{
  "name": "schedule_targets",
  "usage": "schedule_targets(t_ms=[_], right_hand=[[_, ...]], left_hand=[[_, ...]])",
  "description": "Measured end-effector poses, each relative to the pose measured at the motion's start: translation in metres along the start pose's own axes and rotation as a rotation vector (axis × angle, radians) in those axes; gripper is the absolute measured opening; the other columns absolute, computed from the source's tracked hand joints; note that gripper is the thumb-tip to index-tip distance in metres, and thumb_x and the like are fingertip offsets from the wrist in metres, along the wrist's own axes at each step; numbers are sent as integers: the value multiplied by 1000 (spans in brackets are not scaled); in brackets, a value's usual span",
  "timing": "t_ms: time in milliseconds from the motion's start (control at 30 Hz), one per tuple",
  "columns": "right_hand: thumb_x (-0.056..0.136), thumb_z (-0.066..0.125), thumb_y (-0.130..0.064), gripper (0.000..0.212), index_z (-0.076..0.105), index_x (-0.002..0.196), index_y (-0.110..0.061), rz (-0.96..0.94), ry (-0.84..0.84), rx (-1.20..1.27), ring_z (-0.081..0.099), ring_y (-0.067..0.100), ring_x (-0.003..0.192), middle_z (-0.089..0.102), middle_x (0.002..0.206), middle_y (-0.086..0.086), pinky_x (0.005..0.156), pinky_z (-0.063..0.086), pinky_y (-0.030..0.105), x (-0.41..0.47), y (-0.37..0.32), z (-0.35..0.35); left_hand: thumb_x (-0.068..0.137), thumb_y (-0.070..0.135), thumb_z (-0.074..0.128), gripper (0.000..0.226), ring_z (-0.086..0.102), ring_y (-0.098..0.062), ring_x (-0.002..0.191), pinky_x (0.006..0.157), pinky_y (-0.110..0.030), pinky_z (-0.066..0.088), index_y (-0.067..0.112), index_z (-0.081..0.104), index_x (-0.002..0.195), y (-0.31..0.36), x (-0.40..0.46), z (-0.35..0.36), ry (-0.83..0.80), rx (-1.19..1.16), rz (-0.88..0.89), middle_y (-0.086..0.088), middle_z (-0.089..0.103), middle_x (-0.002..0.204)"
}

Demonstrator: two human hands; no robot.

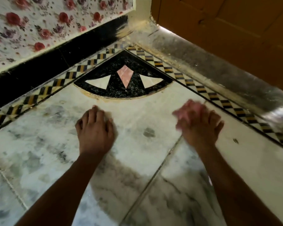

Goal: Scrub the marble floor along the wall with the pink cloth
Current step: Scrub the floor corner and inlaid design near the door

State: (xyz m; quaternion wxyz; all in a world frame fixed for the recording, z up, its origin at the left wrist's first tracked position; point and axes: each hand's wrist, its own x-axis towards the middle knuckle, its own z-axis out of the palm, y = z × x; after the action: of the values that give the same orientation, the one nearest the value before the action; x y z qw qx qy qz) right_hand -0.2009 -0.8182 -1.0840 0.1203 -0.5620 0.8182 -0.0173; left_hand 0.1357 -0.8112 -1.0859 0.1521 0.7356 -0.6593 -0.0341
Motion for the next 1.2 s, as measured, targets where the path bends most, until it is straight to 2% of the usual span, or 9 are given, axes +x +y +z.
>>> schedule_targets(t_ms=[133,300,433,533,767,833,933,1033,1200], right_hand=[[103,18,-72,67,12,167,-50,69,-8,102,-9,52,162,-7,180,13,127,-7,73,58,-46,-4],[98,13,-72,64,-2,160,-67,-368,-63,-34,-17,36,164,-19,178,-5,126,-10,69,-43,-11,6],[104,22,-71,69,4,167,-51,57,-38,-19,-7,43,164,-7,180,7,127,-2,74,-71,80,-12],[107,28,-67,65,16,167,-47,204,-8,132,-3,47,164,1,181,7,128,-3,71,-11,70,-15],[99,15,-71,62,4,160,-65,-229,27,-14,-10,35,166,-7,181,-4,123,-9,73,-75,56,1],[100,20,-73,62,-1,158,-64,-135,49,-39,-4,37,166,-3,181,-3,123,-5,75,-108,97,6],[102,28,-74,77,-4,166,-45,325,119,89,-1,44,165,4,181,9,123,-7,75,-82,138,-3],[102,25,-72,85,-3,171,-30,530,120,190,-8,51,163,-2,180,17,123,-12,72,-18,115,-10],[105,26,-65,59,15,163,-60,-60,59,48,-8,38,166,-1,182,-1,126,-10,70,-55,93,-3]], left_hand=[[99,37,46,51,48,-40,144,116,-57,36,5,59,137,2,-4,1,23,-15,21,-19,53,157],[96,30,44,56,49,-37,148,119,-57,38,7,59,145,12,-22,-9,-27,-112,118,-14,52,161],[96,44,42,67,42,-35,154,120,-58,38,12,54,154,52,-73,-3,-62,-275,117,-11,47,167],[97,52,41,67,36,-29,159,122,-52,35,19,56,153,91,-113,10,-77,-218,264,-4,44,170],[101,54,34,69,27,-30,164,131,-56,23,25,46,162,144,-144,24,-99,-102,165,-5,30,177],[103,53,33,68,24,-29,165,132,-55,20,25,42,164,146,-146,23,-102,-72,167,-6,26,178],[103,53,34,67,23,-29,165,132,-54,19,26,41,164,150,-144,26,-108,-52,137,-5,27,178],[103,51,36,63,27,-30,163,130,-55,21,27,44,161,154,-144,24,-92,-56,128,-5,31,176],[102,49,36,65,32,-34,160,127,-59,27,22,49,159,160,-143,15,-81,-33,112,-9,37,173]])
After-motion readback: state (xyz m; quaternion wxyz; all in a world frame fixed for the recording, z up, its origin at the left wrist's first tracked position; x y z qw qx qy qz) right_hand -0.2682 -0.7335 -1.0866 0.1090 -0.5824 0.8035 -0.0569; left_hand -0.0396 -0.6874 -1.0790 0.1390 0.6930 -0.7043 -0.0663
